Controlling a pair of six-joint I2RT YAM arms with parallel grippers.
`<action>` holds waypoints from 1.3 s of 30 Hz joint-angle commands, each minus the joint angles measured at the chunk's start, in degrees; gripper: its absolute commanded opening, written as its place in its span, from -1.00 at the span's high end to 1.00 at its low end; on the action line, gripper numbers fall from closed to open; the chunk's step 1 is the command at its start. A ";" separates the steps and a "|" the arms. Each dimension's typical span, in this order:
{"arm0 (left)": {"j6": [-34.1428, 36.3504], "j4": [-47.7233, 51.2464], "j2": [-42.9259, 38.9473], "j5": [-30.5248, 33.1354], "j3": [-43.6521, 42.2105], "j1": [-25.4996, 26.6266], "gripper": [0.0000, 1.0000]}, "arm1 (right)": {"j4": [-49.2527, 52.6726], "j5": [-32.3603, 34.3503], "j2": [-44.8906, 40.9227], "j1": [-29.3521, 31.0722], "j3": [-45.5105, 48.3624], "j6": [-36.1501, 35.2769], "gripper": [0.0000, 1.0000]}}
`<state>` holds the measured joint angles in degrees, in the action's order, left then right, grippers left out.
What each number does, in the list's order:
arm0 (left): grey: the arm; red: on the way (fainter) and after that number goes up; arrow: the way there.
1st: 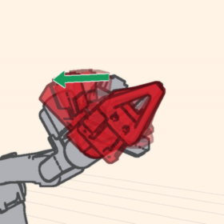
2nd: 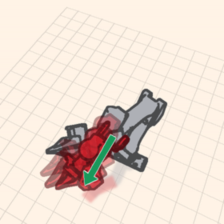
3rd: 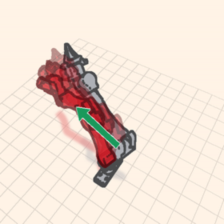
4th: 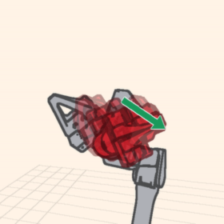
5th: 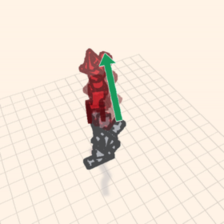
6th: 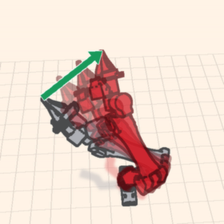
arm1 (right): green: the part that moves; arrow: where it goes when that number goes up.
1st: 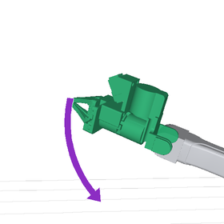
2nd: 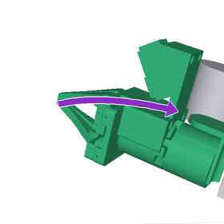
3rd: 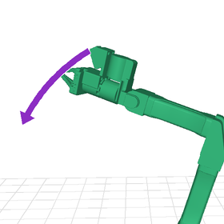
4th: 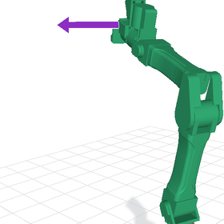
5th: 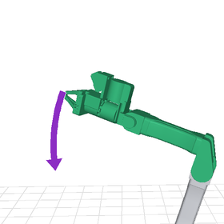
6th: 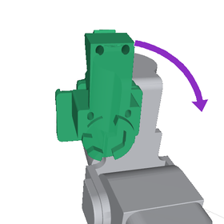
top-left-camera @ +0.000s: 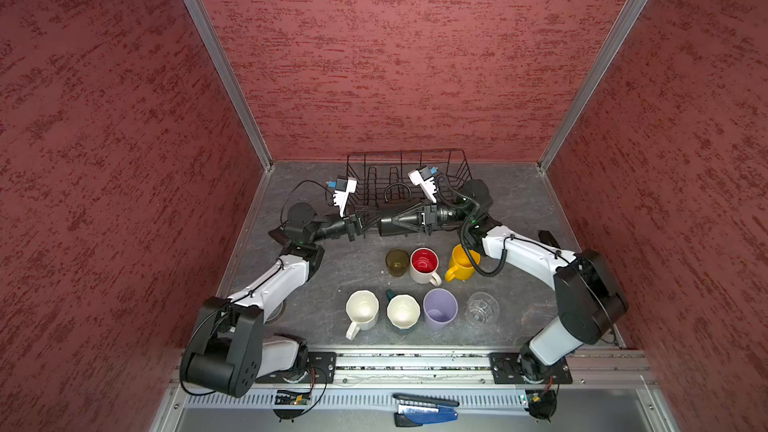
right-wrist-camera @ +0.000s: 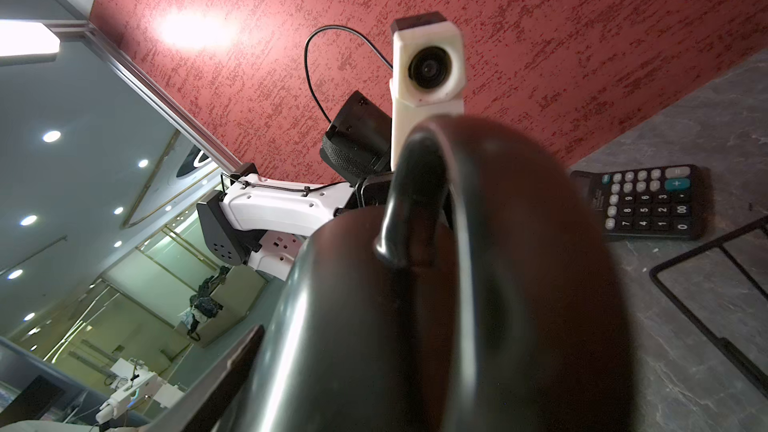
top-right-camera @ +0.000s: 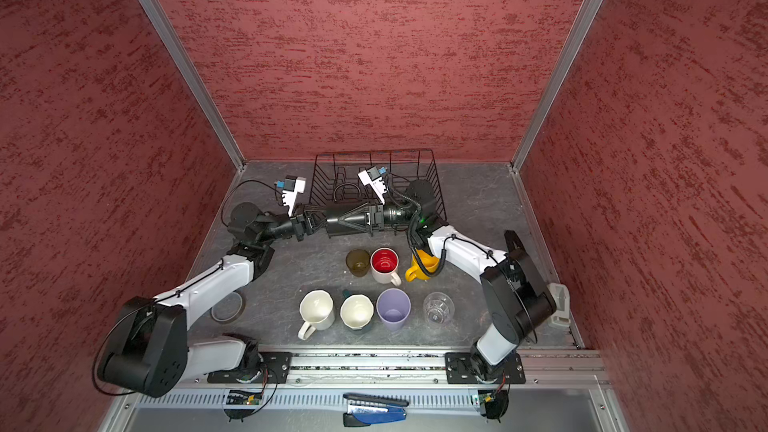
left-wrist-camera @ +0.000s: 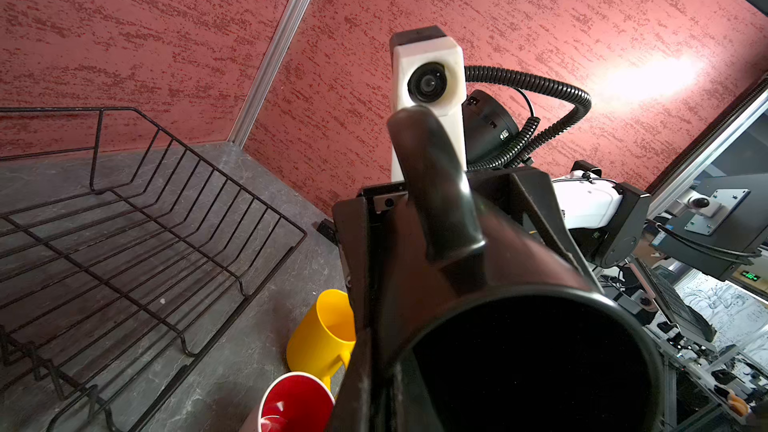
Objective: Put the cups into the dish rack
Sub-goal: 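Carry the black mug toward the right gripper while the right gripper approaches it, then grasp the black mug with the right gripper and release the left gripper, then lower the black mug into the dish rack with the right gripper while the left withdraws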
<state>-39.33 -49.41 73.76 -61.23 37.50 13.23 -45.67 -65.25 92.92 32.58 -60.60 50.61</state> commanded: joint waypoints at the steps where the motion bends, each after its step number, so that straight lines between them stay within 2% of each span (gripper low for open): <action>1: 0.57 -0.42 -1.65 2.35 3.68 0.57 1.00 | -0.88 0.79 0.52 0.64 -2.01 0.71 -0.03; 3: 1.81 2.70 -2.33 3.09 4.05 0.26 0.91 | -0.44 2.46 -0.34 0.62 -1.89 0.38 0.14; 5: 2.84 5.76 -3.03 3.60 4.44 -0.18 0.69 | 1.62 3.59 -1.27 0.65 -2.44 -0.72 0.27; 9: 4.20 9.51 -4.21 4.22 5.13 -0.79 0.38 | 7.40 5.89 -2.72 0.64 -3.94 -4.26 0.44; 12: 5.02 11.49 -5.32 5.41 5.14 -1.30 -0.04 | 10.67 6.82 -3.52 0.63 -5.02 -5.99 0.53; 15: 5.78 13.16 -6.66 6.80 4.52 -2.09 -0.34 | 15.23 8.29 -4.73 0.45 -6.29 -7.77 0.61; 18: 7.70 16.95 -9.08 9.62 3.86 -3.16 -0.77 | 24.77 10.50 -6.36 -0.43 -8.72 -11.52 0.70; 20: 9.69 24.14 -11.40 14.42 4.00 -3.98 -1.00 | 32.11 12.88 -7.57 -1.46 -10.39 -14.65 0.74; 23: 11.88 34.59 -15.31 23.26 5.16 -5.21 -0.99 | 43.67 16.76 -8.91 -3.99 -13.06 -19.13 0.75; 26: 12.38 45.14 -19.39 32.42 7.01 -6.90 -0.99 | 58.66 24.17 -9.30 -5.86 -17.94 -27.22 0.76; 29: 12.42 51.92 -22.81 31.78 9.07 -9.08 -0.99 | 71.60 33.30 -7.65 -7.51 -24.66 -33.11 0.76; 31: 12.61 52.73 -26.44 26.58 9.12 -10.78 -0.99 | 77.10 37.60 -5.61 -9.14 -28.68 -35.06 0.76; 33: 14.68 51.68 -29.86 23.95 7.46 -11.80 -0.99 | 81.30 40.46 -3.22 -10.55 -32.08 -36.05 0.76; 35: 17.73 59.07 -31.04 29.17 10.02 -12.31 -0.99 | 85.27 44.65 -0.66 -11.17 -35.80 -37.72 0.76; 39: 21.13 81.15 -26.83 47.12 18.64 -13.20 -0.94 | 92.35 52.28 6.51 -12.03 -43.41 -40.28 0.78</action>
<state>-22.24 14.83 44.45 -26.22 52.77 1.08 39.33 -21.63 96.18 20.84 -99.53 14.63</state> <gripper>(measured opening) 0.974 0.838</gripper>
